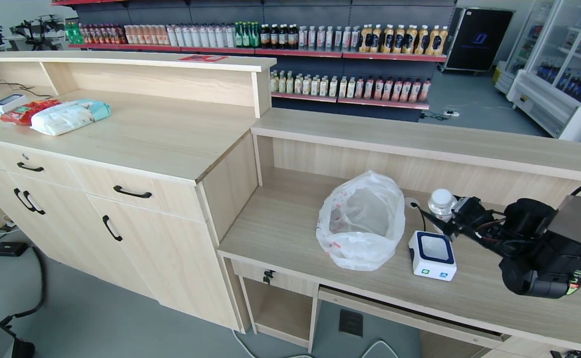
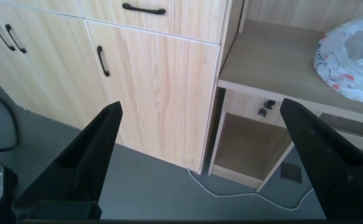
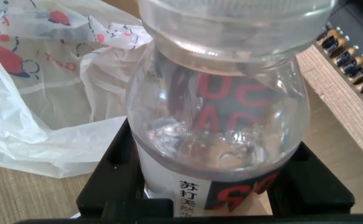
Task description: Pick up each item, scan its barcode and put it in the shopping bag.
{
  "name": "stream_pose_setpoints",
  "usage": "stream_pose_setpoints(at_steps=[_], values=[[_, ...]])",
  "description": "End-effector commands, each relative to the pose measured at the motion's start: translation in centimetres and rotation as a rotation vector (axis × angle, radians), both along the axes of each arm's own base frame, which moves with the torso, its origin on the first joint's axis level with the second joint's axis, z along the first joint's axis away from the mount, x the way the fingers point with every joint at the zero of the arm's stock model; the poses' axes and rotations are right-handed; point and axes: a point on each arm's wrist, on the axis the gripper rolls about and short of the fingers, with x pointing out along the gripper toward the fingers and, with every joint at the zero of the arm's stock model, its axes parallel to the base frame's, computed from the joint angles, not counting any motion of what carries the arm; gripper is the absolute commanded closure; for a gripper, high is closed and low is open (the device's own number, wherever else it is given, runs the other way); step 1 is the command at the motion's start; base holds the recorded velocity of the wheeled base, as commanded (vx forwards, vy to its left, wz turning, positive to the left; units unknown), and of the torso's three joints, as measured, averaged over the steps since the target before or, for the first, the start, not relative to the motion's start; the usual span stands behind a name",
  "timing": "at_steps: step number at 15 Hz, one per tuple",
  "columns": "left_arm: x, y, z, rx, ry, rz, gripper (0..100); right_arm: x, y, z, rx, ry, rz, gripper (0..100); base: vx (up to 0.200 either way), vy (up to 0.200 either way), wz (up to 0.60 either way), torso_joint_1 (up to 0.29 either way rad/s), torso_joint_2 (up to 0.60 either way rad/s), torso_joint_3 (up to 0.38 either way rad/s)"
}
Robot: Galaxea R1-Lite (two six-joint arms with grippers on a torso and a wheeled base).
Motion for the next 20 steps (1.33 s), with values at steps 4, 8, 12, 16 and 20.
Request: stream_pose_setpoints(at_steps=[4, 8, 12, 16, 20], values=[[0.0, 0.0, 0.0, 0.000, 0.000, 0.001, 0, 0.6, 0.1, -1.1, -0.001, 0.008, 0.027, 100, 0.000, 0.000, 0.00, 0.000, 0.00, 0.000], [0.0, 0.0, 0.0, 0.000, 0.000, 0.000, 0, 0.6, -0.1, -1.7, -0.024, 0.004, 0.044, 100, 0.000, 0.000, 0.00, 0.000, 0.00, 0.000], [0.0, 0.0, 0.0, 0.000, 0.000, 0.001, 0, 1.4, -0.1, -1.5, -0.037, -0.030, 0.070, 100, 0.000, 0.000, 0.00, 0.000, 0.00, 0.000], [0.0, 0.0, 0.0, 0.000, 0.000, 0.001, 0, 1.5, 0.0, -2.1, -0.035, -0.019, 0.073, 100, 0.000, 0.000, 0.00, 0.000, 0.00, 0.000], [0.0, 0.0, 0.0, 0.000, 0.000, 0.001, 0, 1.8, 0.3, -2.5, -0.036, -0.019, 0.079, 100, 0.000, 0.000, 0.00, 0.000, 0.00, 0.000]])
